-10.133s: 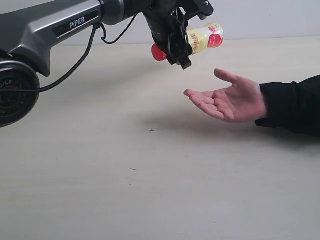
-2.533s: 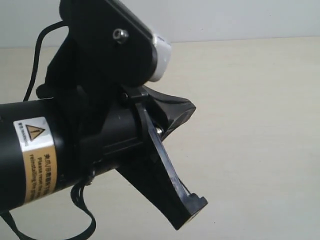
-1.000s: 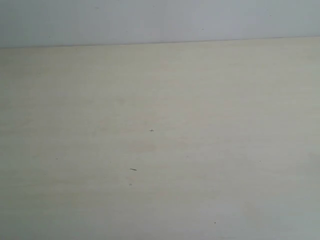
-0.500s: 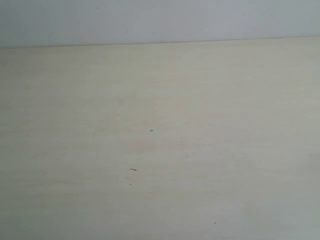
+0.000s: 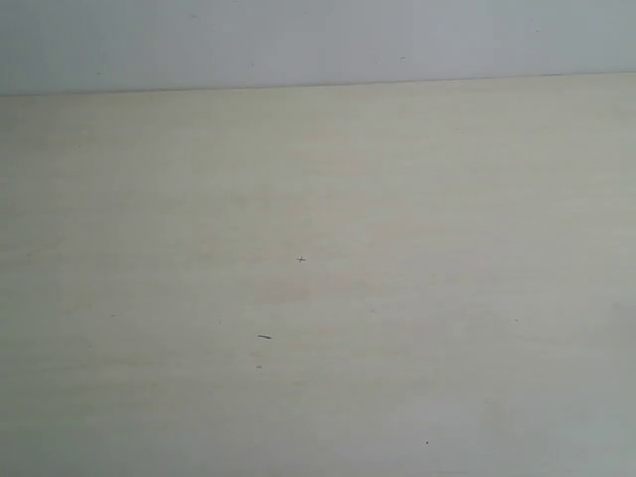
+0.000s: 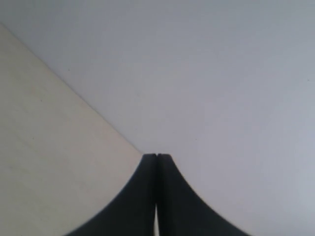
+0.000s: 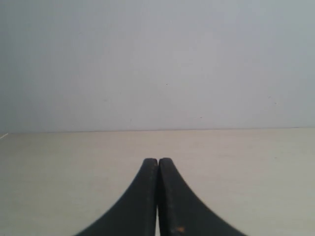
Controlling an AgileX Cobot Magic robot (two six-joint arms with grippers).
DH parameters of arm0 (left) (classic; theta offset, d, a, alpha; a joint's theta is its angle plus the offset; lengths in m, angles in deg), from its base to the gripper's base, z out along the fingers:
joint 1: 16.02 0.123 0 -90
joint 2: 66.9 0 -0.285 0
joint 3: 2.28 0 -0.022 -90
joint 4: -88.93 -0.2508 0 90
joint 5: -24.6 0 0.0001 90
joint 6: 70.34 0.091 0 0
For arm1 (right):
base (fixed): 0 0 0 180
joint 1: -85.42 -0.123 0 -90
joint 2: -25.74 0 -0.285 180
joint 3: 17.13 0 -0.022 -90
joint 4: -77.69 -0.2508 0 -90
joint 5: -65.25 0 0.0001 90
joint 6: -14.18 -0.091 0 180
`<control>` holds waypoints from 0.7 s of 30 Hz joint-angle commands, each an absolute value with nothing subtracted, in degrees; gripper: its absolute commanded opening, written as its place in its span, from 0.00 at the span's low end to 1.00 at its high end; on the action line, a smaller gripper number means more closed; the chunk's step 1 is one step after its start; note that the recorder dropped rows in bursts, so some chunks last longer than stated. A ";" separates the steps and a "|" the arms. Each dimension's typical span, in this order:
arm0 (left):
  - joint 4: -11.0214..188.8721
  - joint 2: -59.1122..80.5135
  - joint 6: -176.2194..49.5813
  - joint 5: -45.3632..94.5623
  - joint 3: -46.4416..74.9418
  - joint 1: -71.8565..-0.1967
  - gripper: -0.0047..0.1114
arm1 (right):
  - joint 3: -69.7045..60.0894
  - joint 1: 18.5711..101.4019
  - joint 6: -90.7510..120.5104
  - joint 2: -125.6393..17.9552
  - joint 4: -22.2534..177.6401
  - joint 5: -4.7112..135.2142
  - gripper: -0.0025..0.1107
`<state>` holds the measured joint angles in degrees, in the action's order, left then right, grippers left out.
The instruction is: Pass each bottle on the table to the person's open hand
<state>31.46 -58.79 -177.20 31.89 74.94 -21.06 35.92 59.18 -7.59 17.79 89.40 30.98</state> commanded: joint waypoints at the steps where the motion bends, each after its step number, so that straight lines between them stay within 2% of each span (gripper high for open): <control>1: 30.64 -59.11 -176.75 32.65 74.94 -20.96 0.04 | 35.61 59.40 -7.48 17.96 89.72 31.03 0.02; 5: 31.48 -59.11 -173.57 33.31 74.94 -20.96 0.04 | 35.61 59.40 -7.48 17.96 89.72 31.03 0.02; 7: 42.66 -59.11 -162.58 33.83 74.94 -20.85 0.04 | 35.61 59.40 -7.48 17.96 89.72 31.03 0.02; 12: 76.81 -59.11 -105.52 33.73 74.94 -18.94 0.04 | 35.61 59.40 -7.48 17.96 89.72 31.03 0.02; 14: 82.74 -59.11 -92.09 33.84 74.94 -18.08 0.04 | 35.61 59.40 -7.48 17.96 89.72 31.03 0.02; 21: 83.73 -59.11 -85.75 35.44 74.94 -10.00 0.04 | 35.61 59.40 -7.48 17.96 89.72 31.03 0.02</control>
<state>82.63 -58.81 -88.00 34.53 74.94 -12.80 35.92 59.18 -7.59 17.79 89.40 30.98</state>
